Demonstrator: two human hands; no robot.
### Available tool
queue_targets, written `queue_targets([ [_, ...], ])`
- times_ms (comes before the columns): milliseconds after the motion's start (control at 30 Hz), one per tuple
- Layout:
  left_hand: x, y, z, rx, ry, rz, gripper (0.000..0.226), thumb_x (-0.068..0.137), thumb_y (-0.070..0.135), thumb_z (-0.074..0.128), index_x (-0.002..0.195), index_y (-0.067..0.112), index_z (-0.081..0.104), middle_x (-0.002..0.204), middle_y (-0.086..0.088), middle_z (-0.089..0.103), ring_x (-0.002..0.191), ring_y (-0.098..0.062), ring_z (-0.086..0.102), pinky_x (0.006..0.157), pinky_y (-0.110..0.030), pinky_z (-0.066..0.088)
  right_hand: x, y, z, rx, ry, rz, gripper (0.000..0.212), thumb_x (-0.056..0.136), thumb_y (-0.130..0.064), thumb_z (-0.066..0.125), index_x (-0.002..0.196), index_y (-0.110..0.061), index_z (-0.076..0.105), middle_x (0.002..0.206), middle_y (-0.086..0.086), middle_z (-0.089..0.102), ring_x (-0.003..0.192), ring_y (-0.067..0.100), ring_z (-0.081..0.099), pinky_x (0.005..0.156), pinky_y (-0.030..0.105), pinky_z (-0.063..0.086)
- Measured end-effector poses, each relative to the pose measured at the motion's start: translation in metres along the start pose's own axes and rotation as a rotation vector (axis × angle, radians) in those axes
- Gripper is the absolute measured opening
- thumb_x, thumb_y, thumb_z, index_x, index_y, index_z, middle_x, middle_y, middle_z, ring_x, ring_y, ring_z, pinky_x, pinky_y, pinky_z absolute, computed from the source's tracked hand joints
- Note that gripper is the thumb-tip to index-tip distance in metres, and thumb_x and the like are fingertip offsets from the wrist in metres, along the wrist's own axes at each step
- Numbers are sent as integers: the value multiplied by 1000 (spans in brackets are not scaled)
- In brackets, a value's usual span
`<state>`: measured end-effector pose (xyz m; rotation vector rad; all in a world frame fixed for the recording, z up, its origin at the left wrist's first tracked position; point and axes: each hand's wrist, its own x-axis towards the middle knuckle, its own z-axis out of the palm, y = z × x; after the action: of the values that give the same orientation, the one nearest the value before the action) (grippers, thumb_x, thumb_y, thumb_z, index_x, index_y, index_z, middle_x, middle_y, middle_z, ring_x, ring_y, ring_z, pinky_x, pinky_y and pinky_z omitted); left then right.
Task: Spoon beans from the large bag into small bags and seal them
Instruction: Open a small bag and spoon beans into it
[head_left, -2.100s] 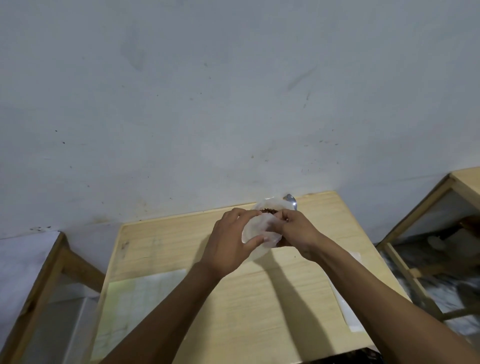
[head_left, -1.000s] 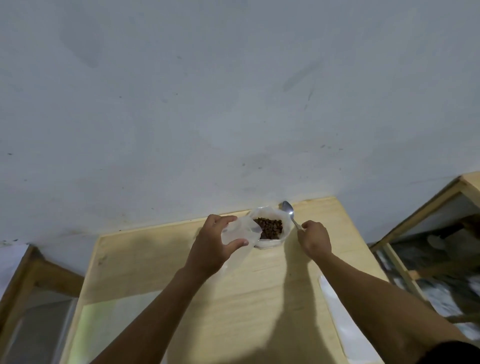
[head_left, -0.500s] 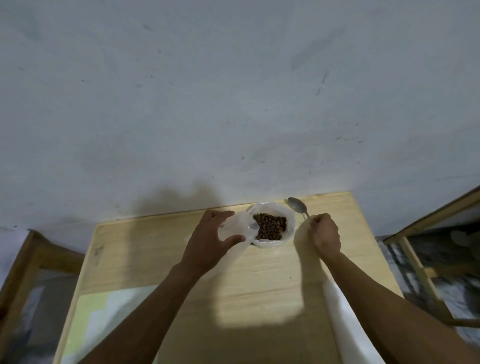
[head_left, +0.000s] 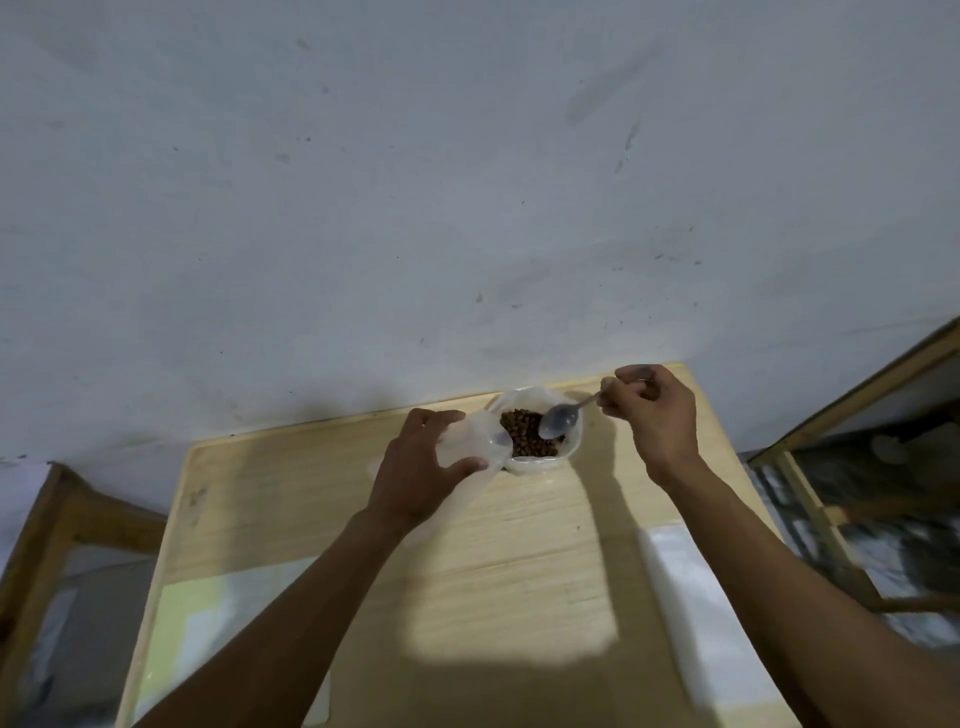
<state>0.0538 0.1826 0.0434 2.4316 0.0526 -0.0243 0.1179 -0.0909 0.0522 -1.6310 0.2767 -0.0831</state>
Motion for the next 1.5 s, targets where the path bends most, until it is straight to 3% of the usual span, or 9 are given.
queue_targets([
  [167, 1, -4, 3, 61, -31, 11, 61, 74, 50, 79, 127, 28, 58, 122, 0, 54, 106, -21, 58, 93, -40, 49, -12, 2, 14, 30, 74, -52, 11, 97, -14, 55, 95, -18, 65, 83, 7, 72, 77, 19, 72, 83, 37, 58],
  [400, 5, -6, 11, 134, -5, 35, 66, 74, 52, 78, 130, 24, 58, 120, -2, 57, 102, -24, 61, 88, -37, 51, -40, 38, 36, -118, 91, -95, 20, 101, -19, 48, 107, -25, 66, 100, -5, 72, 94, 12, 69, 85, 32, 54],
  [600, 7, -10, 16, 119, -3, 61, 67, 72, 51, 80, 129, 21, 60, 117, -2, 58, 97, -25, 63, 84, -38, 53, -46, 64, 44, -84, 201, 136, 21, 100, -17, 45, 100, -20, 65, 101, 0, 68, 94, 23, 64, 82, 35, 51],
  [700, 6, -13, 18, 105, 1, 68, 66, 71, 50, 81, 127, 21, 61, 116, -2, 58, 95, -25, 63, 83, -39, 54, -43, 67, 46, -53, 209, 265, 23, 98, -13, 45, 97, -19, 67, 99, 4, 66, 88, 21, 61, 77, 33, 49],
  [800, 6, -14, 18, 85, 3, 63, 66, 71, 50, 81, 128, 21, 61, 116, -1, 57, 96, -24, 63, 84, -39, 53, -37, 67, 44, -32, 263, 332, 25, 96, -13, 45, 103, -14, 69, 95, 4, 66, 85, 19, 61, 82, 39, 51],
  [967, 4, -18, 15, 35, 25, 46, 67, 70, 48, 83, 127, 21, 62, 116, 0, 58, 100, -22, 63, 86, -37, 53, -32, 52, 38, 6, 332, 305, 23, 97, -13, 45, 101, -16, 68, 87, 4, 64, 78, 17, 58, 79, 37, 50],
  [1167, 2, -19, 10, -15, 20, 3, 69, 71, 49, 83, 129, 21, 59, 119, 2, 57, 108, -18, 60, 90, -36, 52, -33, 24, 30, 33, 303, 230, 23, 96, -12, 45, 98, -15, 67, 81, 3, 61, 77, 19, 55, 79, 37, 47],
  [1367, 6, -14, 7, -44, 8, -46, 70, 72, 51, 81, 131, 23, 57, 122, 7, 53, 112, -13, 57, 94, -29, 48, -37, -7, 30, 65, 243, 149, 23, 95, -8, 44, 95, -11, 67, 86, 6, 60, 71, 16, 54, 68, 27, 44],
  [1500, 7, -8, 7, -76, -19, -50, 71, 72, 54, 80, 132, 25, 55, 123, 9, 51, 112, -13, 56, 95, -33, 49, -41, -15, 35, -16, 165, 111, 23, 95, -10, 45, 91, -16, 67, 84, 2, 62, 72, 16, 56, 74, 34, 47],
])
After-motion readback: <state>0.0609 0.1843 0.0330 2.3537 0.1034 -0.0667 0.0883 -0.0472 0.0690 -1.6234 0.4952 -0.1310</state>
